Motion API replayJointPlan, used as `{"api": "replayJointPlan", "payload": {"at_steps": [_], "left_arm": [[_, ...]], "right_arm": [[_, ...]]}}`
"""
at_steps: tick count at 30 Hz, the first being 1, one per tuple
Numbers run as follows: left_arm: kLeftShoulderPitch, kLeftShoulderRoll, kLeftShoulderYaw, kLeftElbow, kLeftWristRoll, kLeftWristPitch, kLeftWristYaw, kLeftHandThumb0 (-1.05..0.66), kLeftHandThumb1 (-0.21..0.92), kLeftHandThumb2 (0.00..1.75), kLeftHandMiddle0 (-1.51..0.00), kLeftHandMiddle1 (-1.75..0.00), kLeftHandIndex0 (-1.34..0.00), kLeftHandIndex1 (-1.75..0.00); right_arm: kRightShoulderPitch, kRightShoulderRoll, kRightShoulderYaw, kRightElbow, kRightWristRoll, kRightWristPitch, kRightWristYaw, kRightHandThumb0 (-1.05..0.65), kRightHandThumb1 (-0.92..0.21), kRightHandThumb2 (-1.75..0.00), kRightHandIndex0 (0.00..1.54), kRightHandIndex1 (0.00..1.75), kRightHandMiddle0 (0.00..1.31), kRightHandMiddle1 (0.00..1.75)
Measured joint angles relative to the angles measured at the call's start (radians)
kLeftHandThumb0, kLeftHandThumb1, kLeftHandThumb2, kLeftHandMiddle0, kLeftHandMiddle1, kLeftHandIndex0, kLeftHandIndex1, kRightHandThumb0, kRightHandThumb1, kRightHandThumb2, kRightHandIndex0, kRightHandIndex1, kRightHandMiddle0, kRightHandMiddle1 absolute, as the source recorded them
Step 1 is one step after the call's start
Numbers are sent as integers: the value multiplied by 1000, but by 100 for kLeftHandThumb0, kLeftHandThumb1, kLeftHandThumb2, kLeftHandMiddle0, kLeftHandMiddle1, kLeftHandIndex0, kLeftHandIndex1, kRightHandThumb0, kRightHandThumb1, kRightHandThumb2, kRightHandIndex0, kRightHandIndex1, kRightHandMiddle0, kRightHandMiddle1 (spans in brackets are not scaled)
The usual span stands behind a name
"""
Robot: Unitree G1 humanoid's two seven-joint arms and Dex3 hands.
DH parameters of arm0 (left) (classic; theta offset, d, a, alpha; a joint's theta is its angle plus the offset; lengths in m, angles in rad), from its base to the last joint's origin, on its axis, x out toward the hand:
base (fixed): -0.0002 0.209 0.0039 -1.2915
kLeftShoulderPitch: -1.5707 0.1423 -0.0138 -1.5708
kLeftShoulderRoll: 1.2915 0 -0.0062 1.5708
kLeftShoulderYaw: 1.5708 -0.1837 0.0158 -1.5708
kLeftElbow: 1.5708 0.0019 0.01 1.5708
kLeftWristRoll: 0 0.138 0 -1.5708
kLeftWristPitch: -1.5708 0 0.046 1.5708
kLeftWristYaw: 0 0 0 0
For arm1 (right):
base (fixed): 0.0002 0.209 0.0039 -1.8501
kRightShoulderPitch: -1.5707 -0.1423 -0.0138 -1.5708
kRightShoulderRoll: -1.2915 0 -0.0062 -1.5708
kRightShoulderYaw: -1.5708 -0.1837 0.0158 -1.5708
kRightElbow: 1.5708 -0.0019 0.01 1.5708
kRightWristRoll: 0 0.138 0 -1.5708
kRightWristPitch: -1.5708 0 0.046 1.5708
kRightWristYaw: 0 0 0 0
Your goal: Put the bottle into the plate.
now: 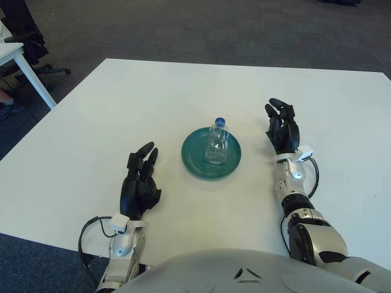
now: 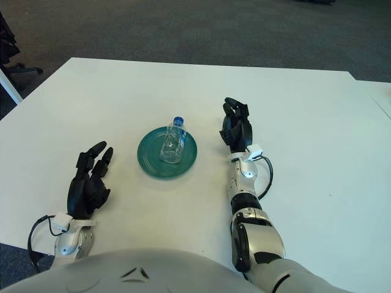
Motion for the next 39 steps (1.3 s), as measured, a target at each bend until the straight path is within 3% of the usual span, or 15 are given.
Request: {"api": "replayJointPlan", "payload": {"at_steps": [6, 8, 11, 13, 16, 19, 26, 39], "left_arm": [[-2, 5, -8, -1, 1, 9, 2, -81, 92, 85, -37, -2, -1, -86], [-3, 7, -10, -9, 10, 22, 7, -79, 92, 84, -48, -7, -4, -88], [-20, 6, -11, -41, 39, 83, 18, -78, 92, 82, -47, -43, -9, -91], [-67, 5, -7, -52, 62, 126, 23, -76, 92, 80, -43, -82, -15, -96], [-174, -15, 9, -52, 91, 176, 47, -74, 92, 78, -42, -109, -22, -102], [-276, -43, 27, -44, 118, 236, 74, -71, 92, 76, -43, -122, -27, -106], [-390, -83, 68, -101, 137, 292, 89, -66, 92, 70, -45, -124, -31, -108], [-338, -72, 123, -310, 121, 519, 47, -66, 92, 66, -41, -120, -29, -107]], "right_arm": [[2, -2, 5, 0, -1, 0, 0, -74, -92, -64, 35, 49, 6, 102], [4, -2, 6, 0, -4, 0, 0, -75, -92, -65, 35, 49, 6, 102], [13, -3, 6, 5, -20, 0, 0, -76, -92, -65, 35, 49, 6, 102], [17, -4, 8, 16, -33, 0, 0, -75, -92, -64, 36, 49, 6, 102], [20, -6, 9, 35, -51, -4, 0, -74, -92, -62, 36, 49, 6, 102], [19, -17, 8, 61, -74, -7, -2, -72, -92, -59, 35, 48, 6, 102], [0, -21, 4, 95, -106, -8, -17, -68, -92, -54, 36, 48, 4, 100], [-9, -22, -9, 140, -124, -14, -39, -66, -92, -53, 33, 47, 3, 99]]}}
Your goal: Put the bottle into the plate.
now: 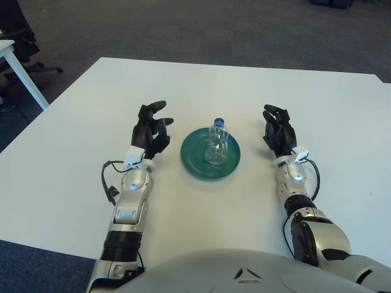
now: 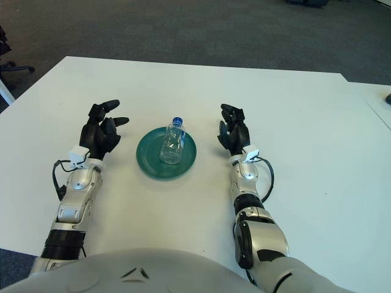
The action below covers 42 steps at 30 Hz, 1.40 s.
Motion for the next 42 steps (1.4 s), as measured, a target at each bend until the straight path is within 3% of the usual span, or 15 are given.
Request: {"api": "replayJointPlan", "payload": {"at_steps": [17, 23, 27, 36, 42], "left_arm": [[-87, -8, 27, 71, 15, 99, -18, -68, 92, 61, -41, -113, -31, -103], [-99, -19, 27, 123, 43, 110, -6, -65, 92, 61, -44, -101, -33, -100], [-120, -32, 31, 242, 46, 44, 1, -62, 92, 63, -45, -85, -29, -96], [-160, -65, 39, 522, 51, -202, 17, -59, 92, 70, -46, -46, -19, -88], [-201, -66, 46, 651, 51, -317, 18, -58, 92, 73, -46, -34, -16, -87]], "right_arm": [[-20, 0, -19, 28, -17, 0, 1, -66, -92, -51, 34, 50, 3, 99], [-23, -1, -33, 34, -17, 0, 15, -68, -92, -55, 33, 50, 2, 100], [-25, -6, -41, 36, -17, -1, 17, -69, -92, -56, 32, 50, 3, 100], [-27, -19, -45, 40, -17, -16, 42, -68, -92, -59, 33, 51, 4, 100], [-27, -19, -51, 37, -14, -16, 59, -66, -92, -54, 32, 51, 3, 100]]}}
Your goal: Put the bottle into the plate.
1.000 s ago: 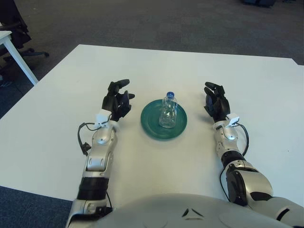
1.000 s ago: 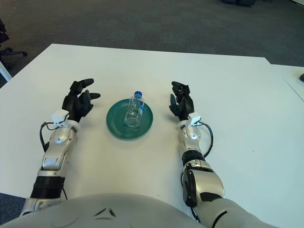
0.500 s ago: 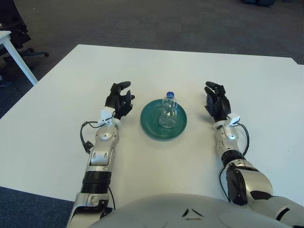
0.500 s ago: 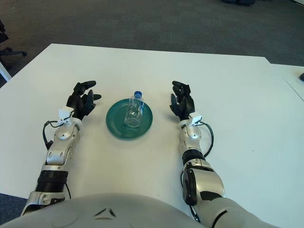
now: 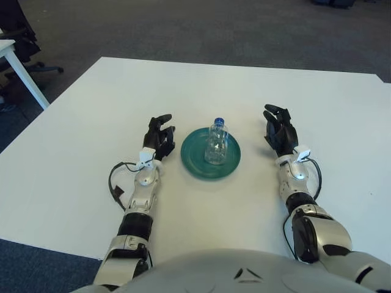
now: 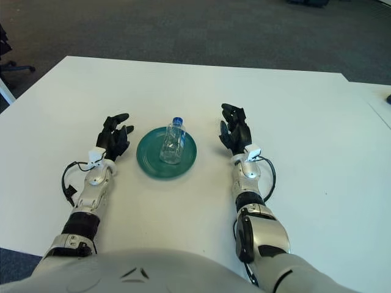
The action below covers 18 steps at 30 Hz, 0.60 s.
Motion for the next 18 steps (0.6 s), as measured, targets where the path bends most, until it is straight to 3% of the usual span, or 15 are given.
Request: {"api": "replayJointPlan", "payload": {"at_steps": [18], "left_arm": [[-29, -4, 1, 86, 31, -73, 18, -64, 92, 78, -49, -22, -10, -88]], "right_arm": [[16, -5, -8, -31, -1, 4, -4, -64, -92, -51, 36, 53, 5, 100]]}}
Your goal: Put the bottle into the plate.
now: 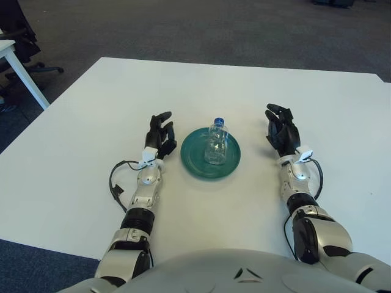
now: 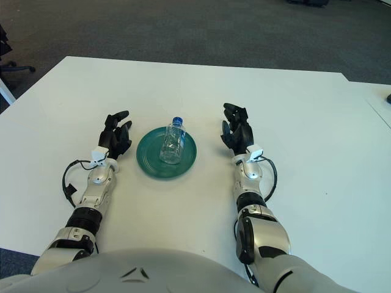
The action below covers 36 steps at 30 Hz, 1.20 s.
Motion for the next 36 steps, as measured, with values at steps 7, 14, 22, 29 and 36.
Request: {"api": "replayJointPlan", "payload": {"at_steps": [7, 14, 22, 29, 36], "left_arm": [[15, -20, 11, 30, -9, -68, 3, -68, 92, 73, -56, -25, -13, -91], [29, -42, 31, 28, -42, -110, 3, -68, 92, 69, -56, -42, -19, -95], [46, -55, 35, 10, -49, -125, 0, -66, 92, 63, -59, -61, -27, -98], [91, -70, 28, -48, -37, -135, 2, -65, 92, 58, -62, -73, -33, -100], [149, -92, 11, -123, -22, -132, 6, -67, 92, 54, -60, -74, -36, -100]], "right_arm": [[12, -7, 0, -15, 2, 4, 8, -64, -92, -50, 36, 52, 4, 99], [21, -9, 0, -29, 2, 6, 16, -65, -92, -50, 35, 52, 4, 99], [28, -8, 1, -43, 1, 13, 17, -61, -92, -49, 35, 53, 3, 99], [42, -6, 12, -69, -7, 22, -5, -57, -91, -49, 36, 53, 1, 97], [60, -5, 30, -99, -16, 33, -32, -59, -90, -49, 36, 53, 1, 96]]}}
